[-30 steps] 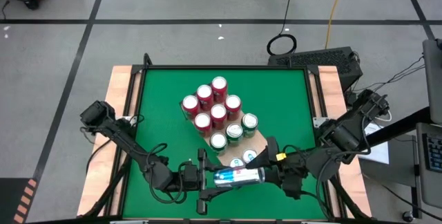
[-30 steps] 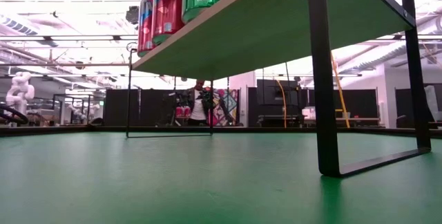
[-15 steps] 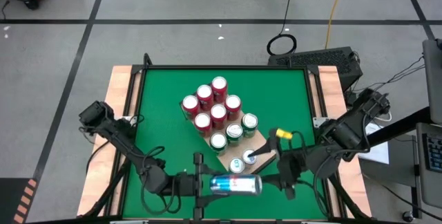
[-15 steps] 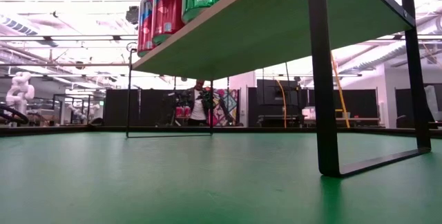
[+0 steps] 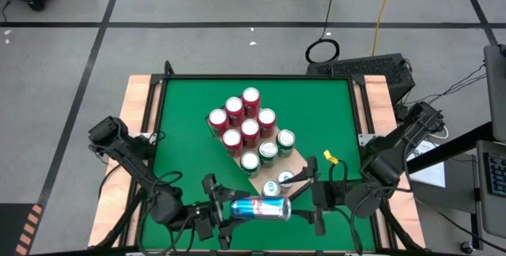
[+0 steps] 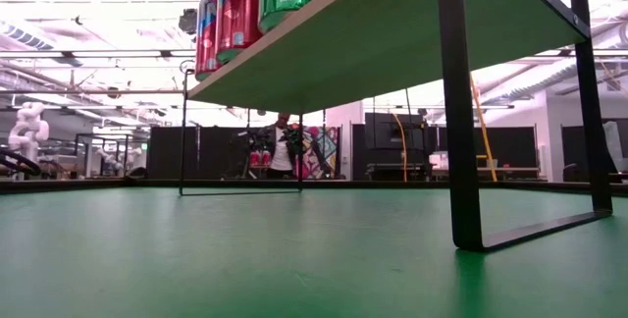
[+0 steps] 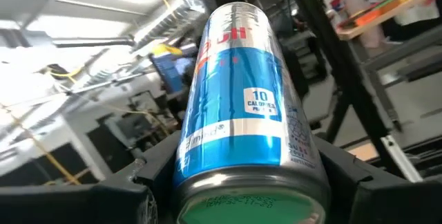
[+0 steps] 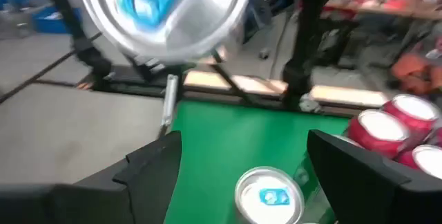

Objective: Place canned beverage on shelf
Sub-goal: Put the blue soda can on the shelf aligned with the other blue soda can

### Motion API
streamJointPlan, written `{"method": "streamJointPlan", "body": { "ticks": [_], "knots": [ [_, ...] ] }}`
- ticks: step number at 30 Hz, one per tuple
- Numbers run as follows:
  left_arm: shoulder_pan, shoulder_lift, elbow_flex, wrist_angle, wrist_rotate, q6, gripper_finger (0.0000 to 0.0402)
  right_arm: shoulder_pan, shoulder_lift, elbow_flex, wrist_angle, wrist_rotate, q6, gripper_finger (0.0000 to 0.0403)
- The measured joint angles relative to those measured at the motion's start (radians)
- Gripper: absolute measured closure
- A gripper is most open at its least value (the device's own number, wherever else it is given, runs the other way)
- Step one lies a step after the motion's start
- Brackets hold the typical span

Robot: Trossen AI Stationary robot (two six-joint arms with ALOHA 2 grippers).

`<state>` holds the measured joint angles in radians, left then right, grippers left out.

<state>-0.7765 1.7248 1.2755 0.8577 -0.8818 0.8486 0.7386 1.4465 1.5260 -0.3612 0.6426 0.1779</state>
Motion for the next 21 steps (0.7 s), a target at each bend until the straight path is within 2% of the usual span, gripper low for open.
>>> {"method": "streamJointPlan", "body": {
  "ticks": [2, 10, 14, 17, 21],
  "knots": [
    [-0.006, 0.0, 0.0, 0.021, -0.017, 0.038, 0.0174, 0.003, 0.0, -0.042, 0.086, 0.042, -0.051, 0.0102],
    [-0.012, 0.0, 0.0, 0.027, -0.045, 0.128, 0.0175, 0.005, 0.0, -0.237, 0.645, 0.042, -0.375, 0.0102],
    [-0.012, 0.0, 0.0, 0.028, -0.044, 0.163, 0.0175, 0.004, 0.001, -0.313, 0.88, 0.035, -0.478, 0.0102],
    [-0.01, -0.001, 0.001, 0.034, -0.044, 0.191, 0.0175, -0.002, 0.001, -0.35, 0.976, 0.004, -0.508, 0.0102],
    [-0.006, -0.001, 0.001, 0.035, -0.043, 0.214, 0.0175, -0.02, 0.001, -0.357, 1.003, -0.083, -0.511, 0.0102]
  ]
}}
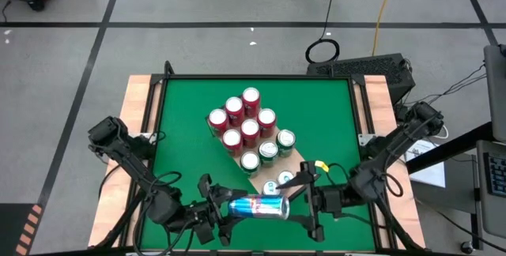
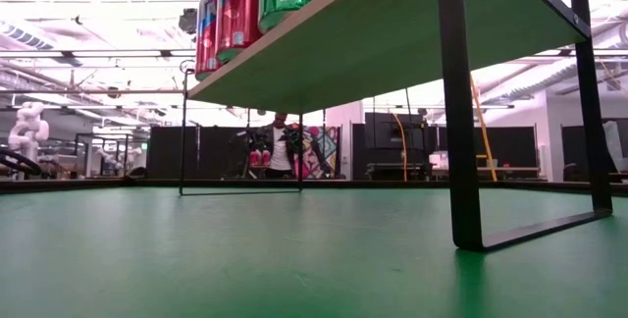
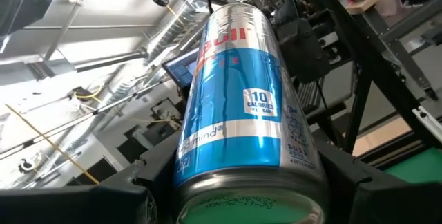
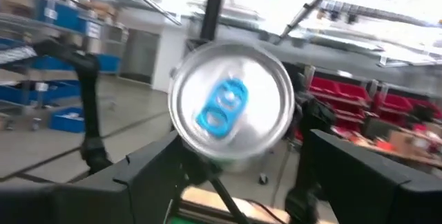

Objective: Place canned beverage on shelf
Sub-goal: Put the blue soda can on the shelf aligned with the other blue soda can

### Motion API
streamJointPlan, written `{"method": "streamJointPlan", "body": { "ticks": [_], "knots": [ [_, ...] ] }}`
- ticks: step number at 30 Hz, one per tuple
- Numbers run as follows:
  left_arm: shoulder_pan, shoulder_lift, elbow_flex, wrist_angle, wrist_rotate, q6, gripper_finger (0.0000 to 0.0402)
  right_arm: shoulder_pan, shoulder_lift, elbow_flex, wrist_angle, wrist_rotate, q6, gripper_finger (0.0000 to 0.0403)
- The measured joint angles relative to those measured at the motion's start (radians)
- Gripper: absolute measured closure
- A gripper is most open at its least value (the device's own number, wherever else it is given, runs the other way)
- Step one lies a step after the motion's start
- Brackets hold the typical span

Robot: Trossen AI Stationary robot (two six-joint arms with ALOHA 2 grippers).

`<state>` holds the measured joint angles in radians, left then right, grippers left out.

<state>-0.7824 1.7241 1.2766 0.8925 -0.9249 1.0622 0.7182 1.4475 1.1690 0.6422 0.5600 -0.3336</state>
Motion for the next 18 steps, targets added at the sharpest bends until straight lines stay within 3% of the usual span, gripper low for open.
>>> {"method": "streamJointPlan", "body": {
  "ticks": [8, 18],
  "knots": [
    [0.016, 0.0, 0.0, -0.002, 0.006, -0.009, 0.0175, -0.053, 0.002, 0.0, 0.021, -0.169, 0.004, 0.0102],
    [0.042, 0.0, 0.0, -0.01, -0.006, 0.0, 0.0175, -0.078, 0.008, 0.0, 0.047, -0.172, -0.094, 0.0104]
  ]
}}
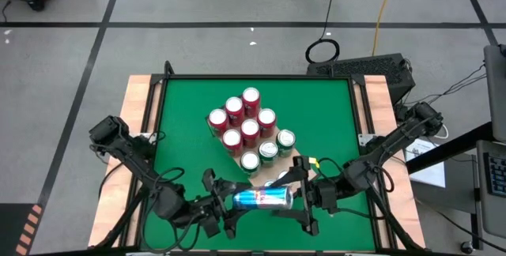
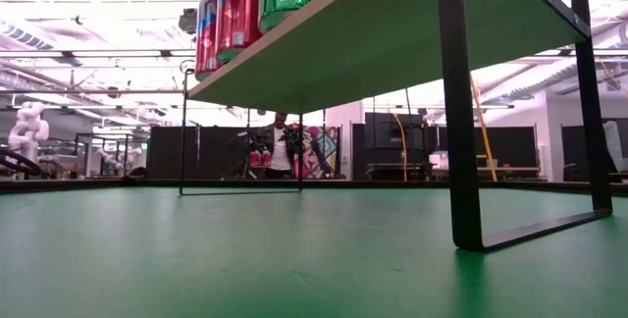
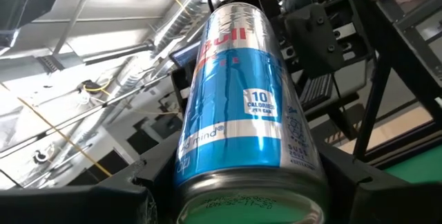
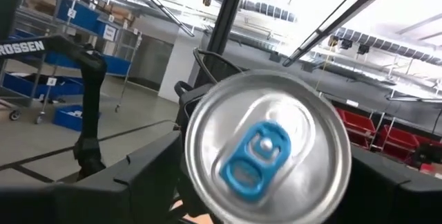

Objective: Place canned beverage on shelf
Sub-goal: Put the blue soda can on the shelf aligned with the other blue soda can

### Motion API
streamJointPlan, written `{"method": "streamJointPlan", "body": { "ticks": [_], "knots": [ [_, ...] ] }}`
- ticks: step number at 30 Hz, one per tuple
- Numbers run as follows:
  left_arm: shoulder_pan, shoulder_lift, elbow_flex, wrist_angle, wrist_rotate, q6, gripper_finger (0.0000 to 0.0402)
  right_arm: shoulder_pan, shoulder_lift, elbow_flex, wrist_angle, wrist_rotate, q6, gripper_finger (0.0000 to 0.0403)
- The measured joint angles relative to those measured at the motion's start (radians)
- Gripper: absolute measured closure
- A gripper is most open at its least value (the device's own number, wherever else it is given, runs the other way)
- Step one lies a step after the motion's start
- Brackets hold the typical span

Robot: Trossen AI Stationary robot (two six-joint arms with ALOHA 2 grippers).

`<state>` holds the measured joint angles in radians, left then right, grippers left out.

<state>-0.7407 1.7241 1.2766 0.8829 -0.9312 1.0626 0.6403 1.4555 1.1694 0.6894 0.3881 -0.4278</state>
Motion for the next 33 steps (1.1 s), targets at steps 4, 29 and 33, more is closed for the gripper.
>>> {"method": "streamJointPlan", "body": {
  "ticks": [4, 29, 33],
  "knots": [
    [0.01, 0.0, 0.0, -0.005, -0.001, 0.002, 0.0175, 0.0, 0.0, 0.0, 0.013, 0.002, -0.007, 0.0108],
    [0.014, 0.001, 0.0, -0.011, 0.007, -0.1, 0.0041, 0.001, -0.027, 0.002, -0.067, 0.001, 0.021, 0.0176],
    [0.016, 0.001, 0.0, -0.01, -0.004, -0.163, 0.0009, 0.001, -0.091, 0.0, -0.173, 0.001, 0.008, 0.0172]
  ]
}}
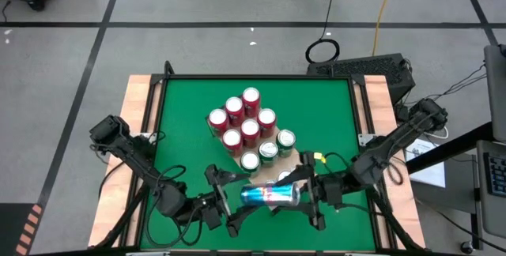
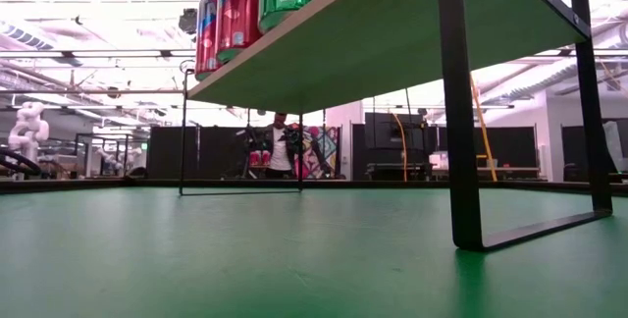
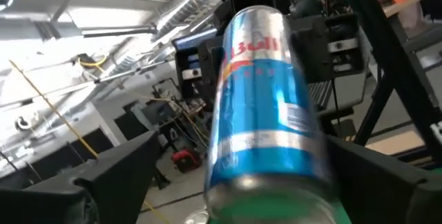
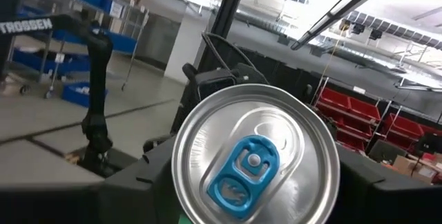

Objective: Place canned beverage on shelf
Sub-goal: Put the blue soda can on the shelf aligned with the other blue soda can

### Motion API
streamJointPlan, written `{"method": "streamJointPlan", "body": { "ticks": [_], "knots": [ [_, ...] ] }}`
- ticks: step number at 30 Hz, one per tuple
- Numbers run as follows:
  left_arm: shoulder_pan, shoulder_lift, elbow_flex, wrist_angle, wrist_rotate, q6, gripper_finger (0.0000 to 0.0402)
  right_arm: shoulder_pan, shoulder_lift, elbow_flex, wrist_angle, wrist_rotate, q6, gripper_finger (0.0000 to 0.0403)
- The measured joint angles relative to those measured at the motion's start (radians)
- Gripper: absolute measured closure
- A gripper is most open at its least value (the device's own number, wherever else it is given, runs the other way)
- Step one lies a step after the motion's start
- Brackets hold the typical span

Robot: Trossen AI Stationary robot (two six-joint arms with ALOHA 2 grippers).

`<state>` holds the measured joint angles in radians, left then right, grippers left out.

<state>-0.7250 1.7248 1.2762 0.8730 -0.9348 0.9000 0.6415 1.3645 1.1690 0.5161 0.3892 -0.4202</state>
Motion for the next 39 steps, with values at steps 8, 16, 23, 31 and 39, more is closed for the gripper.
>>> {"method": "streamJointPlan", "body": {
  "ticks": [8, 16, 23, 31, 39],
  "knots": [
    [-0.001, 0.0, 0.001, -0.048, -0.063, -0.16, 0.0004, -0.006, -0.171, -0.001, -0.215, -0.001, 0.011, 0.0175],
    [-0.002, 0.0, 0.001, -0.011, -0.148, -0.328, 0.0004, -0.015, -0.34, 0.0, -0.449, -0.002, 0.02, 0.0173],
    [-0.01, 0.0, 0.001, -0.024, -0.155, -0.463, 0.0004, -0.034, -0.414, 0.041, -0.652, -0.058, 0.057, 0.0172],
    [-0.028, -0.014, 0.001, -0.043, -0.176, -0.475, 0.0004, -0.082, -0.368, 0.247, -1.004, -0.207, 0.096, 0.0171],
    [-0.028, -0.015, 0.0, -0.049, -0.216, -0.475, 0.0004, -0.179, -0.27, 0.418, -1.344, -0.486, 0.045, 0.0171]
  ]
}}
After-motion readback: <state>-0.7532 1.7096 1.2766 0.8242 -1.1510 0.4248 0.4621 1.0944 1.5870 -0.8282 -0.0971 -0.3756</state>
